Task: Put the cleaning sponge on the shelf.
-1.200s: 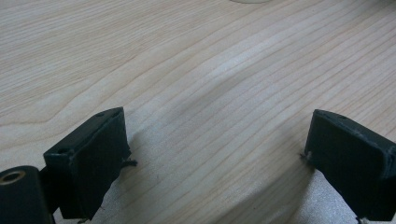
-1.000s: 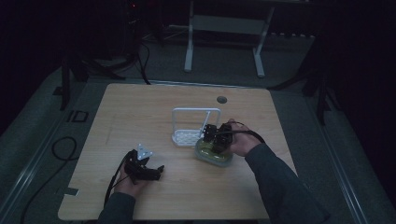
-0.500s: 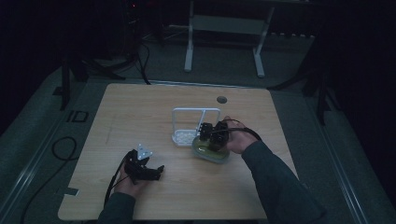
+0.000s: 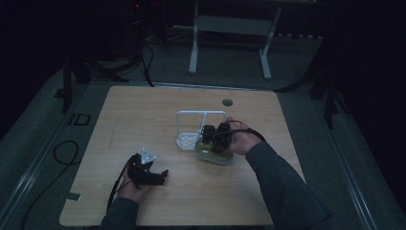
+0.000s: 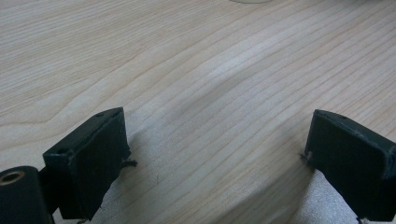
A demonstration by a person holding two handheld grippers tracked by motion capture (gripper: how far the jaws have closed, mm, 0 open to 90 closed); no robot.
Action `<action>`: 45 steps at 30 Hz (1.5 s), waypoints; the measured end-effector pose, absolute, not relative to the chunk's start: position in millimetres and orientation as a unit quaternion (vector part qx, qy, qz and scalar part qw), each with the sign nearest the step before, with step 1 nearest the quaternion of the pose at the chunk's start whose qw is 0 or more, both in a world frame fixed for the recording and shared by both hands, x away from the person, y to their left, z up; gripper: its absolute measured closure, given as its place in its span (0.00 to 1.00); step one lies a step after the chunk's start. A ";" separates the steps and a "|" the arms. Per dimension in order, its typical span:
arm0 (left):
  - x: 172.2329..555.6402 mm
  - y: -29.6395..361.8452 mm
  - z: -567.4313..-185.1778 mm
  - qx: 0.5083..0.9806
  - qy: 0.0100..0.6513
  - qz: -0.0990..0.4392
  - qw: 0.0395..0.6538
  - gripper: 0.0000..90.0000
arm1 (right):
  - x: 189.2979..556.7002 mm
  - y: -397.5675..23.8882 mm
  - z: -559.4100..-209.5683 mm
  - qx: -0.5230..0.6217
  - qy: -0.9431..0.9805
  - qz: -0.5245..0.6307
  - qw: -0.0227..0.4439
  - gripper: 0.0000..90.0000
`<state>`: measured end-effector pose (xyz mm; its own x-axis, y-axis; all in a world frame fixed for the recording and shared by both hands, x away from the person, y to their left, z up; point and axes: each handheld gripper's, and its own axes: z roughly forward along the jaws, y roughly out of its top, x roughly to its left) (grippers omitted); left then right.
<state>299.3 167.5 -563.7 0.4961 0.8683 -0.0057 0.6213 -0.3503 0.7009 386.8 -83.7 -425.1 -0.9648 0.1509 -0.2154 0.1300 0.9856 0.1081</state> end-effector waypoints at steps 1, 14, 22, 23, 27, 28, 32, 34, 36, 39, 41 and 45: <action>299.3 167.6 -563.6 0.800 0.465 0.187 0.328 0.07 | 387.4 -83.3 -424.9 0.069 0.990 0.045 0.113 0.80; 299.4 167.5 -563.6 0.800 0.466 0.187 0.329 0.07 | 389.6 -71.5 -419.8 0.055 0.990 0.048 0.123 0.80; 299.4 167.4 -563.6 0.800 0.466 0.187 0.328 0.06 | 393.3 -69.0 -419.5 0.051 0.989 0.047 0.130 0.80; 299.5 167.3 -563.7 0.800 0.466 0.187 0.329 0.06 | 393.9 -68.5 -419.4 0.049 0.989 0.047 0.132 0.80; 299.4 167.4 -563.6 0.800 0.466 0.187 0.328 0.06 | 394.5 -65.6 -418.2 0.043 0.989 0.045 0.137 0.80; 299.4 167.4 -563.6 0.800 0.466 0.187 0.328 0.06 | 394.7 -65.0 -417.5 0.042 0.988 0.046 0.138 0.80; 299.5 167.4 -563.6 0.800 0.466 0.187 0.328 0.06 | 395.5 -60.5 -414.1 0.040 0.987 0.052 0.146 0.80; 299.5 167.4 -563.6 0.800 0.466 0.187 0.328 0.06 | 396.4 -58.7 -412.8 0.039 0.987 0.055 0.149 0.80; 299.5 167.3 -563.6 0.800 0.466 0.187 0.328 0.06 | 396.8 -57.2 -412.3 0.037 0.987 0.055 0.150 0.80; 299.5 167.3 -563.6 0.800 0.466 0.187 0.328 0.06 | 397.0 -54.1 -413.4 0.028 0.986 0.049 0.158 0.80; 299.5 167.3 -563.6 0.800 0.466 0.187 0.328 0.06 | 397.1 -52.5 -414.2 0.024 0.986 0.048 0.160 0.80; 299.5 167.3 -563.6 0.800 0.466 0.187 0.328 0.06 | 398.8 -50.0 -415.9 0.016 0.985 0.050 0.163 0.80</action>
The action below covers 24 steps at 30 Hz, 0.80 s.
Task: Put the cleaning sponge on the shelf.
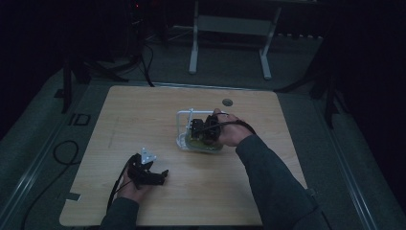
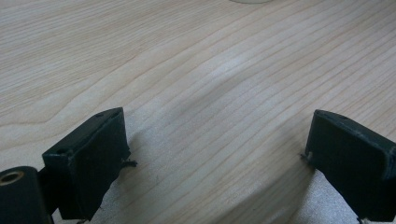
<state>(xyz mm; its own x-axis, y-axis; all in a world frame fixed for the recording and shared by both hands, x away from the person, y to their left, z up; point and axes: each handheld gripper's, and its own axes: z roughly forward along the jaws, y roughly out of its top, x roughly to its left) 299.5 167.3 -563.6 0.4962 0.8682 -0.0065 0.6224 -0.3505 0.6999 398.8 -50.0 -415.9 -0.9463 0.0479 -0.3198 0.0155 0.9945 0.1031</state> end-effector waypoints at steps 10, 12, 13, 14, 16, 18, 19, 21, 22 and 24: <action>299.5 167.3 -563.5 0.800 0.466 0.186 0.328 0.06 | 405.6 -43.3 -420.6 -0.001 0.986 0.040 0.162 0.80; 299.5 167.3 -563.5 0.800 0.466 0.186 0.328 0.06 | 406.5 -41.9 -421.1 -0.003 0.986 0.042 0.159 0.80; 299.5 167.2 -563.6 0.800 0.466 0.186 0.329 0.06 | 407.0 -41.0 -421.5 -0.006 0.987 0.040 0.159 0.80; 299.5 167.3 -563.5 0.800 0.466 0.186 0.328 0.06 | 407.6 -40.0 -423.0 -0.010 0.987 0.037 0.156 0.80; 299.5 167.3 -563.5 0.800 0.466 0.186 0.328 0.06 | 408.2 -38.4 -425.1 -0.014 0.987 0.031 0.158 0.80; 299.5 167.3 -563.5 0.800 0.466 0.186 0.329 0.06 | 409.6 -36.7 -427.6 -0.015 0.987 0.029 0.157 0.80; 299.5 167.3 -563.5 0.800 0.466 0.186 0.329 0.06 | 410.1 -36.2 -428.3 -0.016 0.987 0.028 0.158 0.80; 299.5 167.2 -563.5 0.800 0.466 0.186 0.328 0.06 | 411.3 -34.6 -430.4 -0.019 0.987 0.027 0.158 0.80; 299.5 167.3 -563.5 0.800 0.466 0.186 0.328 0.06 | 411.5 -33.7 -431.4 -0.017 0.987 0.026 0.158 0.80; 299.5 167.2 -563.5 0.800 0.466 0.186 0.328 0.06 | 412.6 -32.1 -432.9 -0.018 0.987 0.026 0.160 0.80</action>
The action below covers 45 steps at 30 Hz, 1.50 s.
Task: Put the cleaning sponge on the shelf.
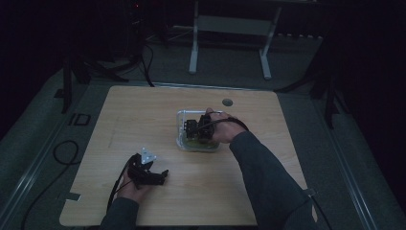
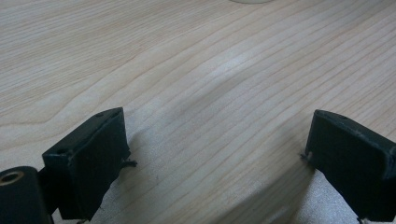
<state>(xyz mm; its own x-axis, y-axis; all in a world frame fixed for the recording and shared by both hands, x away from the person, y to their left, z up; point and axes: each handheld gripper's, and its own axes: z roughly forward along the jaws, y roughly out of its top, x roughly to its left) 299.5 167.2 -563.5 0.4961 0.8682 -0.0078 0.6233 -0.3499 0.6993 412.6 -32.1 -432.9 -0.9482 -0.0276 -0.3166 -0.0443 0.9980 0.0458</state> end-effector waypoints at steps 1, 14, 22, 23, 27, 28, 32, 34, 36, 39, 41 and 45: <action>299.5 167.2 -563.5 0.800 0.466 0.186 0.328 0.06 | 413.3 -30.6 -434.0 -0.020 0.986 0.028 0.162 0.80; 299.5 167.1 -563.7 0.800 0.466 0.187 0.329 0.06 | 418.0 -22.6 -447.9 -0.026 0.985 0.005 0.169 0.80; 299.5 167.2 -563.7 0.800 0.466 0.187 0.329 0.06 | 420.4 -19.6 -454.1 -0.028 0.985 0.002 0.172 0.80; 299.5 167.1 -563.8 0.800 0.466 0.187 0.329 0.06 | 420.9 -19.5 -455.2 -0.029 0.984 -0.001 0.174 0.80; 299.5 167.2 -563.8 0.800 0.466 0.187 0.329 0.06 | 423.0 -20.7 -456.7 -0.024 0.984 0.003 0.178 0.80; 299.5 167.2 -563.8 0.800 0.466 0.187 0.329 0.06 | 423.3 -21.0 -457.0 -0.025 0.984 0.004 0.179 0.80; 299.5 167.1 -563.8 0.799 0.466 0.187 0.330 0.06 | 422.5 -20.5 -457.4 -0.025 0.983 0.008 0.181 0.80; 299.5 167.1 -563.8 0.799 0.467 0.187 0.330 0.06 | 421.8 -19.8 -458.0 -0.029 0.982 0.007 0.185 0.80; 299.5 167.2 -563.6 0.800 0.466 0.187 0.329 0.06 | 421.2 -19.3 -458.8 -0.029 0.982 0.007 0.188 0.79; 299.5 167.2 -563.7 0.800 0.466 0.187 0.329 0.06 | 421.4 -19.4 -459.4 -0.029 0.981 0.006 0.194 0.79; 299.5 167.2 -563.7 0.800 0.466 0.187 0.329 0.06 | 422.3 -19.8 -460.2 -0.029 0.979 0.005 0.200 0.79; 299.5 167.1 -563.7 0.800 0.466 0.187 0.329 0.06 | 424.2 -21.4 -462.7 -0.026 0.977 0.006 0.212 0.79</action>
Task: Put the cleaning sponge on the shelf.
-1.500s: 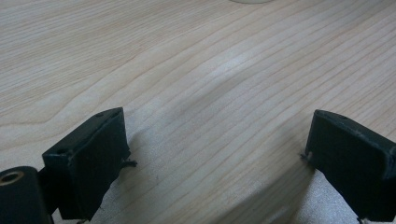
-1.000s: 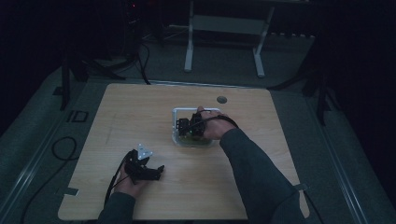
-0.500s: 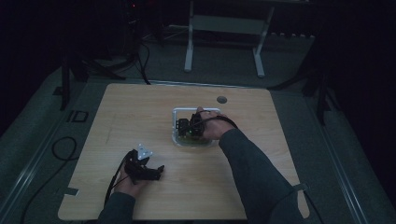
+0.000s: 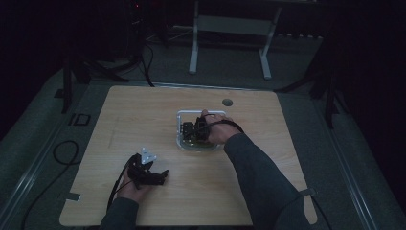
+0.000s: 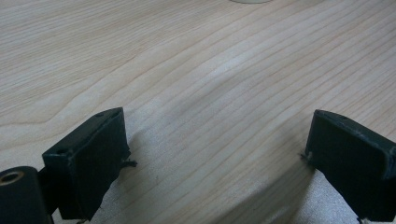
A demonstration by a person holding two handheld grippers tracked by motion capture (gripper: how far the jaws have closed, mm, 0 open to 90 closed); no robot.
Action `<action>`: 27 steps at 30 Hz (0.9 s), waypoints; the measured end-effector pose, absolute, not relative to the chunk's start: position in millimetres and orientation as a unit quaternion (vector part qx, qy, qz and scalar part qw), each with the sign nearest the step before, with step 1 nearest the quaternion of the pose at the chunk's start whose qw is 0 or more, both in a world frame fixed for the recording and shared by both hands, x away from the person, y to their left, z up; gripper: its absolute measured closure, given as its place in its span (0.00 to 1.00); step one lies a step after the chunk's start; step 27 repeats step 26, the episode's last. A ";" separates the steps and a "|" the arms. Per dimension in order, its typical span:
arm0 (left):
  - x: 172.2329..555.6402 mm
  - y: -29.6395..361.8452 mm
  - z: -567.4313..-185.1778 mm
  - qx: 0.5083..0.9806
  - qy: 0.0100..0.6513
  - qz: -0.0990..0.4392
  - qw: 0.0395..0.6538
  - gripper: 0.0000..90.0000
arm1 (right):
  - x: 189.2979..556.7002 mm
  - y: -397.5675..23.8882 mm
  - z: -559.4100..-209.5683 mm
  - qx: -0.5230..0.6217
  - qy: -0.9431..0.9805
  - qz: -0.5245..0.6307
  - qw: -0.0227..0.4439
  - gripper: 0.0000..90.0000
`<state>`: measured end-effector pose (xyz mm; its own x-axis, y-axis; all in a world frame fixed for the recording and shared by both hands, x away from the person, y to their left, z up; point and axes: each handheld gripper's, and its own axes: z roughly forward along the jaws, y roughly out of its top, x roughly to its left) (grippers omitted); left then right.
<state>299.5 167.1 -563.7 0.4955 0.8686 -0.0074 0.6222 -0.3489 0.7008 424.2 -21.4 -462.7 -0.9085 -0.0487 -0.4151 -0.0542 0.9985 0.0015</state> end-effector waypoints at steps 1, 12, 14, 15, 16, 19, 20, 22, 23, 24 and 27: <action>299.5 167.2 -563.7 0.800 0.466 0.187 0.329 0.06 | 424.3 -21.7 -462.4 -0.026 0.976 0.007 0.214 0.79; 299.5 167.2 -563.7 0.800 0.466 0.187 0.329 0.06 | 419.0 -26.3 -455.2 -0.018 0.974 0.017 0.225 0.60; 299.5 167.2 -563.7 0.800 0.466 0.187 0.329 0.06 | 415.5 -28.1 -451.1 -0.017 0.973 0.024 0.228 0.59; 299.5 167.2 -563.6 0.800 0.466 0.187 0.329 0.06 | 413.7 -29.0 -448.6 -0.018 0.973 0.026 0.230 0.57; 299.5 167.3 -563.6 0.800 0.466 0.187 0.328 0.06 | 410.9 -29.9 -446.4 -0.018 0.972 0.030 0.234 0.57; 299.5 167.1 -563.7 0.800 0.466 0.187 0.329 0.06 | 402.4 -34.5 -437.0 -0.018 0.970 0.057 0.236 0.56; 299.5 167.1 -563.7 0.800 0.466 0.187 0.329 0.06 | 402.4 -34.5 -437.0 -0.018 0.970 0.057 0.236 0.56; 299.4 167.1 -563.7 0.800 0.467 0.187 0.329 0.06 | 391.6 -40.4 -429.7 -0.017 0.970 0.080 0.230 0.55; 299.5 167.2 -563.7 0.800 0.466 0.187 0.329 0.06 | 389.4 -41.5 -429.2 -0.012 0.970 0.085 0.228 0.54; 299.5 167.4 -563.6 0.801 0.465 0.187 0.328 0.06 | 385.8 -43.7 -427.8 -0.010 0.970 0.092 0.226 0.54; 299.5 167.3 -563.7 0.800 0.466 0.187 0.328 0.06 | 376.9 -49.0 -425.0 -0.004 0.969 0.106 0.224 0.54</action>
